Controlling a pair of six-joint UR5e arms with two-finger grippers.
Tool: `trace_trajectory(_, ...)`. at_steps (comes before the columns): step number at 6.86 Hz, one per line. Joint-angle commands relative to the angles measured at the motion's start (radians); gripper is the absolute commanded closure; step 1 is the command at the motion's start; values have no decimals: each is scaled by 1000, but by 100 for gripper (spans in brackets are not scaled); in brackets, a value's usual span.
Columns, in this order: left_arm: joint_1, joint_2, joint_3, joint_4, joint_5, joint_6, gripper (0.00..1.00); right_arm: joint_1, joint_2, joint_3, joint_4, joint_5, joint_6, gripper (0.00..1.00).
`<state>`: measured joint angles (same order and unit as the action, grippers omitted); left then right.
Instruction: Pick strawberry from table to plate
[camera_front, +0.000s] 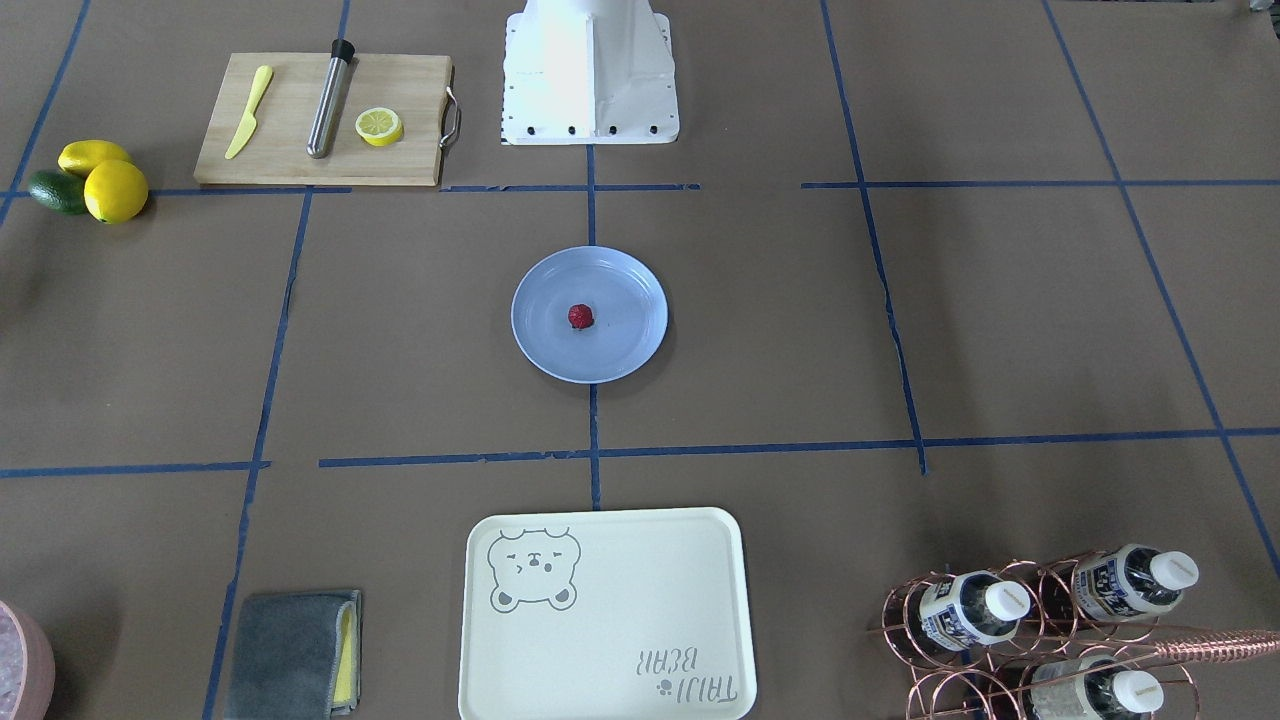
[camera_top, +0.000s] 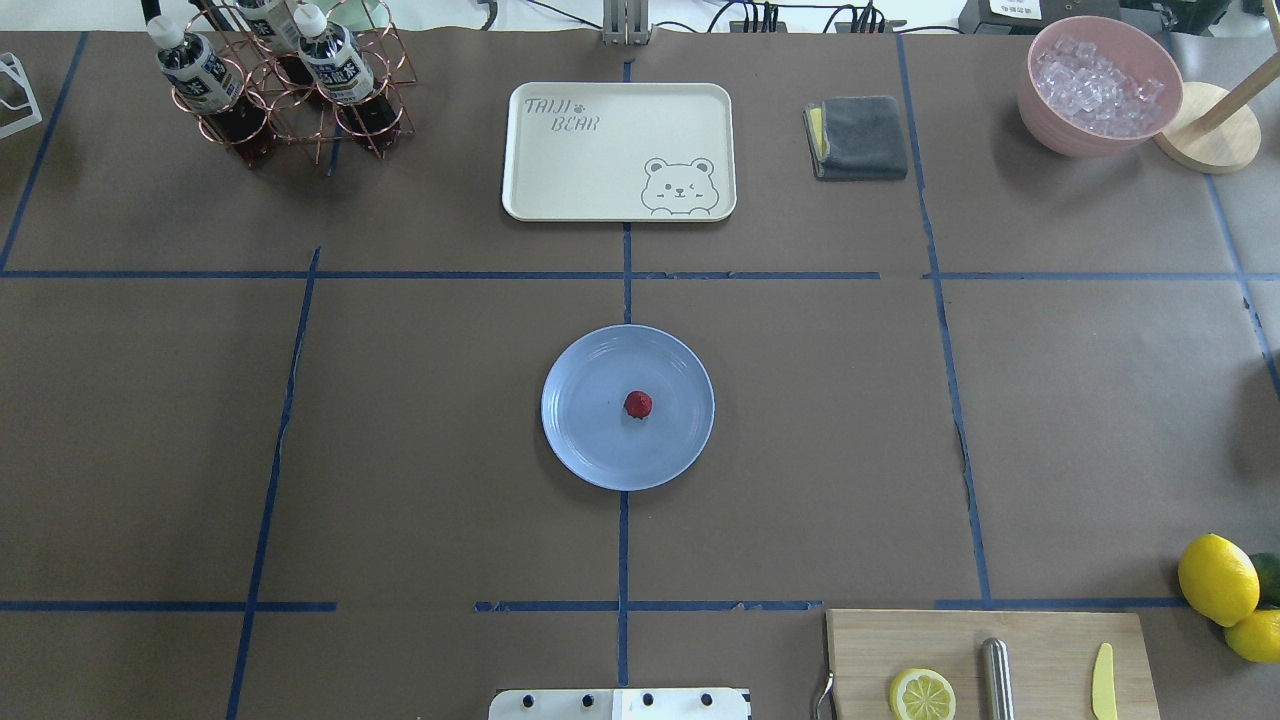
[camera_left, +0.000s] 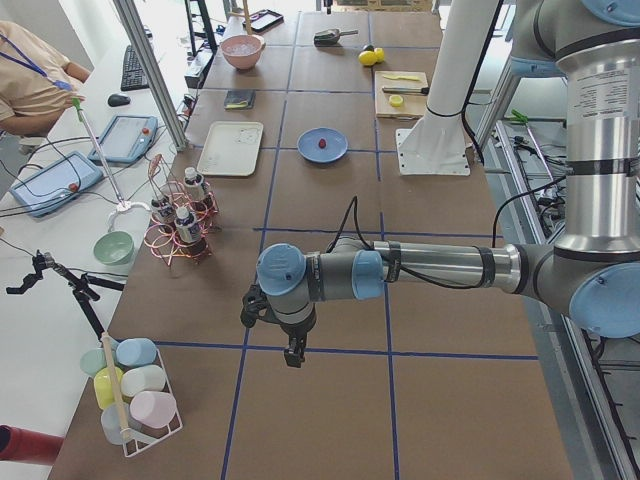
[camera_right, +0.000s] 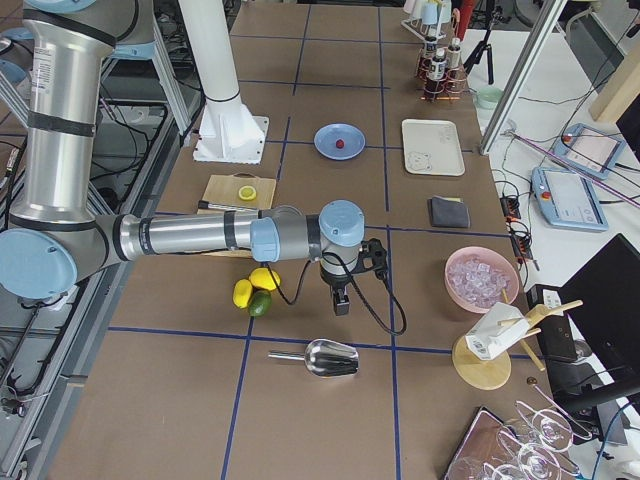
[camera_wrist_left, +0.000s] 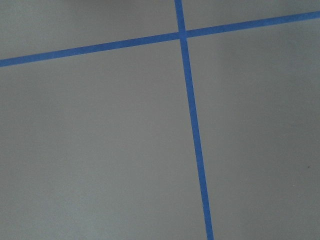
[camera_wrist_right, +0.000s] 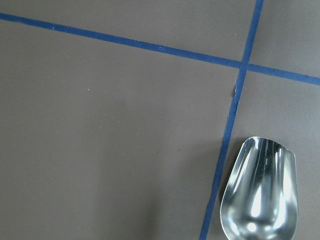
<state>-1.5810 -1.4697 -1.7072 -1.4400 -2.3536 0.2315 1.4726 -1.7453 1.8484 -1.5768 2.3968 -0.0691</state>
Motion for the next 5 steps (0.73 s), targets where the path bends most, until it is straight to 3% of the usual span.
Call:
trace_trajectory(1,-1,-1,-2,1,-1,-1,0,18,-6,0,-2,-16,9,0)
trace_trajectory(5,-1,-24,-2,1,0,-3,0,22,-14,-2,-2,-21,14,0)
